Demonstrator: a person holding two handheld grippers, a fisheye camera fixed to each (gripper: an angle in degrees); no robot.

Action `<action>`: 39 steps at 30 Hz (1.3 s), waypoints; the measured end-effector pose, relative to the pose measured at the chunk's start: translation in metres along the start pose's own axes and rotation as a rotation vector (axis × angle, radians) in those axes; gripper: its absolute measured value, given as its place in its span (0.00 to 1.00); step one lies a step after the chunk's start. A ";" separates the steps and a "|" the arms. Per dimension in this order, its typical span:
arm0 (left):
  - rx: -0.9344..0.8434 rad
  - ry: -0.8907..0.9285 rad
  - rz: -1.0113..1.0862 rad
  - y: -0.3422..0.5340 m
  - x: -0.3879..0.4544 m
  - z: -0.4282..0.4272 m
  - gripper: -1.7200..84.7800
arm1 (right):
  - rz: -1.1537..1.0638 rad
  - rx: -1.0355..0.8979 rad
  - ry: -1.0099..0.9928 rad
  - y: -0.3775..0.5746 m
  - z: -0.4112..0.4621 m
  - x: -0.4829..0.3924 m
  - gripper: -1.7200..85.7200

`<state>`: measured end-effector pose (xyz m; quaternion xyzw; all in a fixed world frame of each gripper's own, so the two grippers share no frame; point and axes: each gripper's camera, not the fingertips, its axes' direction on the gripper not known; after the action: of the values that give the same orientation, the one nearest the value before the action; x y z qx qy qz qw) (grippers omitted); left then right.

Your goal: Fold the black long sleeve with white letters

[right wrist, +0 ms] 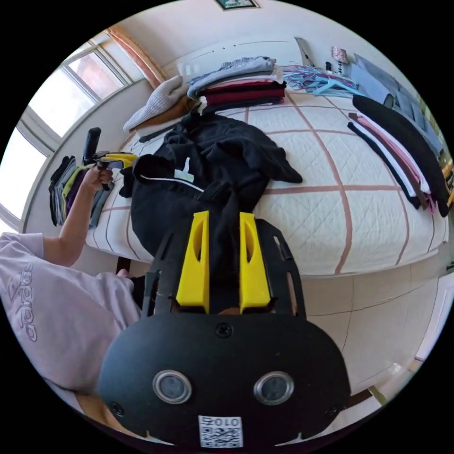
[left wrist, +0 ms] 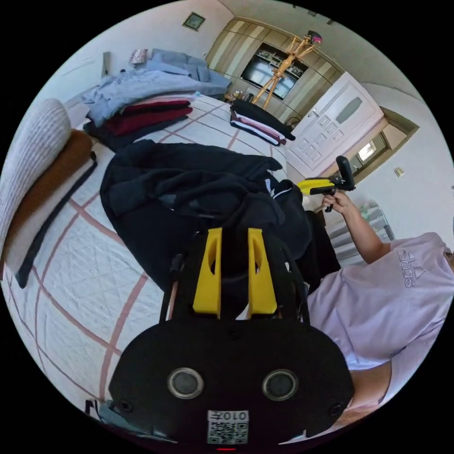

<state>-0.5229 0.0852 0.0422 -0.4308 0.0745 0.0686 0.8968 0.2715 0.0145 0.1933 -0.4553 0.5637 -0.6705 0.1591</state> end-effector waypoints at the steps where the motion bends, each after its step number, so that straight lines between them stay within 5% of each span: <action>1: 0.080 -0.074 -0.041 0.010 0.002 -0.018 0.13 | 0.014 0.044 -0.001 0.008 -0.007 0.004 0.14; 5: 0.235 -0.245 -0.061 0.042 0.025 -0.059 0.14 | 0.086 0.158 -0.062 0.036 -0.028 0.027 0.16; 10: -0.089 -0.553 0.282 0.042 0.096 0.012 0.16 | 0.047 0.165 -0.055 0.050 -0.027 0.020 0.19; 13: -0.088 -0.696 0.368 0.036 0.117 0.040 0.16 | 0.009 0.127 -0.020 0.049 -0.016 0.009 0.20; 19: -0.136 -0.546 0.416 0.008 0.105 0.055 0.14 | 0.009 0.078 0.004 0.040 -0.004 0.010 0.18; 25: -0.182 -0.355 0.413 -0.005 0.085 0.044 0.11 | -0.067 -0.095 -0.123 0.036 0.032 0.000 0.06; 32: -0.162 -0.222 0.490 -0.016 0.103 -0.003 0.09 | -0.213 0.069 0.014 0.054 -0.063 -0.049 0.05; 39: -0.210 -0.480 0.513 -0.035 0.149 0.050 0.13 | -0.305 0.086 0.091 0.066 -0.092 -0.101 0.04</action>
<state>-0.3664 0.1116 0.0715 -0.4592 -0.0399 0.3976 0.7934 0.2326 0.1234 0.0950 -0.4974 0.4655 -0.7304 0.0493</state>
